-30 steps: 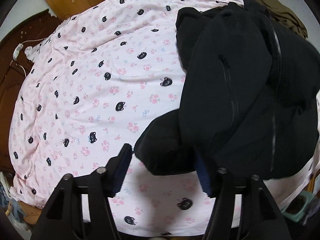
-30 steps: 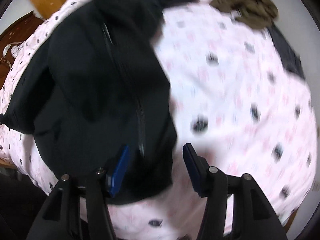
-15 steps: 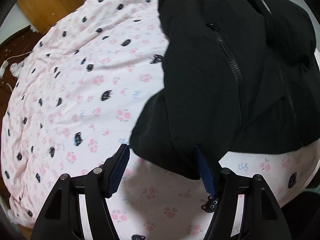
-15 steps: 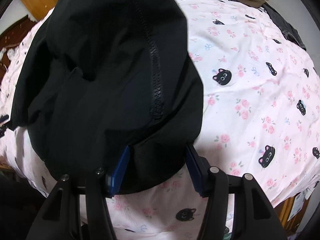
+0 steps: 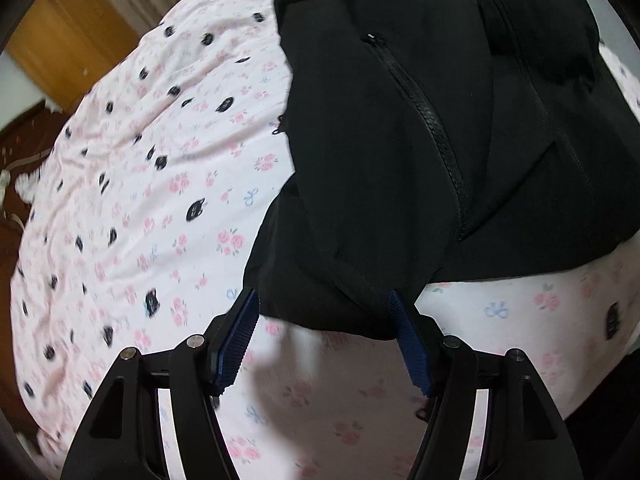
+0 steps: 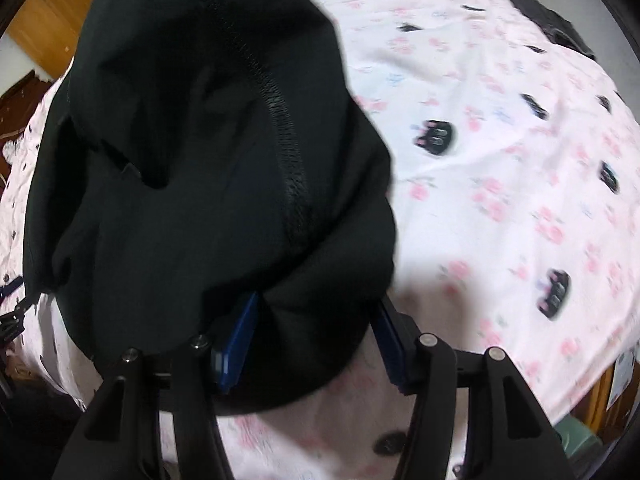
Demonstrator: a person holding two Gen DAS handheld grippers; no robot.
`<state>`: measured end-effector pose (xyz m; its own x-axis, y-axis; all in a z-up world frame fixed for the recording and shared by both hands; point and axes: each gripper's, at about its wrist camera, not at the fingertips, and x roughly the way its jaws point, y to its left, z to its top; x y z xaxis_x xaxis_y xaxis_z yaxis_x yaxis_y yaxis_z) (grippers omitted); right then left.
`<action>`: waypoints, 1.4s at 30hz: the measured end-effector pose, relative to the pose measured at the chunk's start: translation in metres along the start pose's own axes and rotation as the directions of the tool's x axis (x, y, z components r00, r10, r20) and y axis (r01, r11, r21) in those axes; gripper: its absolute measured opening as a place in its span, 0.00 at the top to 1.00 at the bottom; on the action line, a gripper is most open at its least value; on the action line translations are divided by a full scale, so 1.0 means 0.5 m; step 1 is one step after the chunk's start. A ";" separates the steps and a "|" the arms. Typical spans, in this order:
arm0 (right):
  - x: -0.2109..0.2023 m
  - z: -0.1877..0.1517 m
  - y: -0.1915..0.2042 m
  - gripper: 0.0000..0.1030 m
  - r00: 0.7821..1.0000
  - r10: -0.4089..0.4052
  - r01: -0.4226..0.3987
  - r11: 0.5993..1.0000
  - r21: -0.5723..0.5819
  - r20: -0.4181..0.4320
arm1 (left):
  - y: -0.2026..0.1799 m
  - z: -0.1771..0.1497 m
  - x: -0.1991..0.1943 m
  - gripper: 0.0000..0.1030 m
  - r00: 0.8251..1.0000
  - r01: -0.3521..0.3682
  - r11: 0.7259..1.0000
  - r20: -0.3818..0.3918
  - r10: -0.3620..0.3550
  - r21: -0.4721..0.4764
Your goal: Fold clothes
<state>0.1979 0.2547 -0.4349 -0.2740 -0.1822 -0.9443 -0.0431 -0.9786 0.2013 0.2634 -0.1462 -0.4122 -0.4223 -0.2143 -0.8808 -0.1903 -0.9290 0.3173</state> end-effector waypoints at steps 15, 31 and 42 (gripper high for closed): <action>-0.088 0.015 0.020 0.97 0.999 0.036 -0.036 0.999 -0.026 -0.012 | -0.024 -0.019 -0.025 0.39 0.999 -0.012 0.999 0.032 0.011 0.046; -0.103 0.069 0.090 0.98 0.999 0.024 -0.026 0.998 -0.059 -0.029 | -0.028 0.032 0.056 0.86 0.991 0.107 0.987 -0.088 -0.097 0.121; -0.383 0.126 0.134 0.99 0.994 0.082 -0.073 0.991 -0.114 0.070 | 0.121 0.126 -0.174 0.95 0.899 0.411 0.911 -0.174 -0.402 0.023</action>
<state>0.1869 0.2299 -0.2243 -0.3432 -0.2543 -0.9042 0.0873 -0.9671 0.2388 0.2328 -0.1646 -0.2943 -0.1487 0.1278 -0.9806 -0.3673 -0.9278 -0.0652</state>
